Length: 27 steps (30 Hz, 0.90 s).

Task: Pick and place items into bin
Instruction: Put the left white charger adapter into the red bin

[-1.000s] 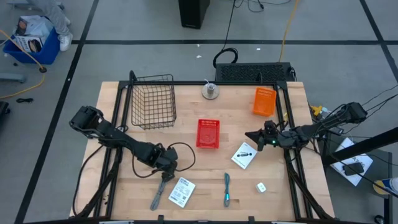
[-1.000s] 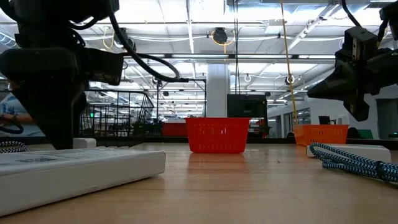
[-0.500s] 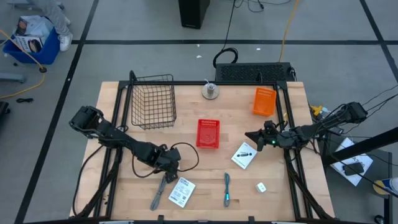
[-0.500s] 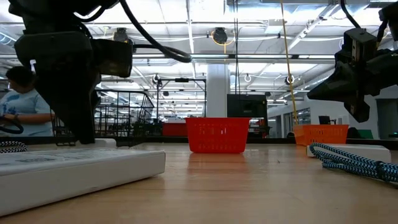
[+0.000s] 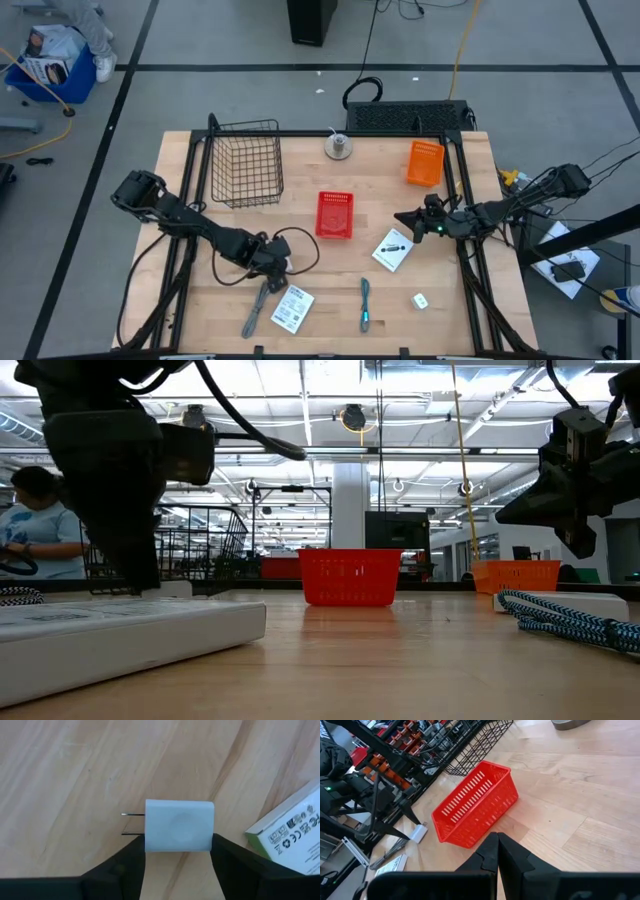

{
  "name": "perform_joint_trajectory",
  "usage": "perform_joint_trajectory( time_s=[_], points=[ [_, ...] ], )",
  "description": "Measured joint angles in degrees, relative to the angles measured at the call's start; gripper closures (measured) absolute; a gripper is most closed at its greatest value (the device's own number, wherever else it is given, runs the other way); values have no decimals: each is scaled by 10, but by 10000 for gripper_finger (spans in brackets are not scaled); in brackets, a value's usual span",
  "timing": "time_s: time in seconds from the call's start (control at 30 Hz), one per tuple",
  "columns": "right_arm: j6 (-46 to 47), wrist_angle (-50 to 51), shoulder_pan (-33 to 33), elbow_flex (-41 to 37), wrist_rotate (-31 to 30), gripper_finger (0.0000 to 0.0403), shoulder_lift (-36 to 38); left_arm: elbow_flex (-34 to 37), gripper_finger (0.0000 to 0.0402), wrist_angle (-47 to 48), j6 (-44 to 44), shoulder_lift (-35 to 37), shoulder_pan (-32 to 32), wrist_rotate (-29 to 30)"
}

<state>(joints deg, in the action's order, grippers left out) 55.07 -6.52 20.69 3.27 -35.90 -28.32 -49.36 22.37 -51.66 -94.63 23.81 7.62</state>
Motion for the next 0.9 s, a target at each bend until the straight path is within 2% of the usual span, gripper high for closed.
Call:
perform_joint_trajectory(
  time_s=[0.13,0.27,0.53,0.9],
  points=[
    [0,0,0,0,0,403,0,0,186,0,-33,0,0,0],
    [0,0,0,0,0,403,0,0,203,0,-71,1,0,0],
    [-2,1,0,0,0,403,0,0,190,1,-136,11,0,-18],
    [-2,8,0,0,0,403,0,0,202,5,-194,80,-1,16]
  ],
)
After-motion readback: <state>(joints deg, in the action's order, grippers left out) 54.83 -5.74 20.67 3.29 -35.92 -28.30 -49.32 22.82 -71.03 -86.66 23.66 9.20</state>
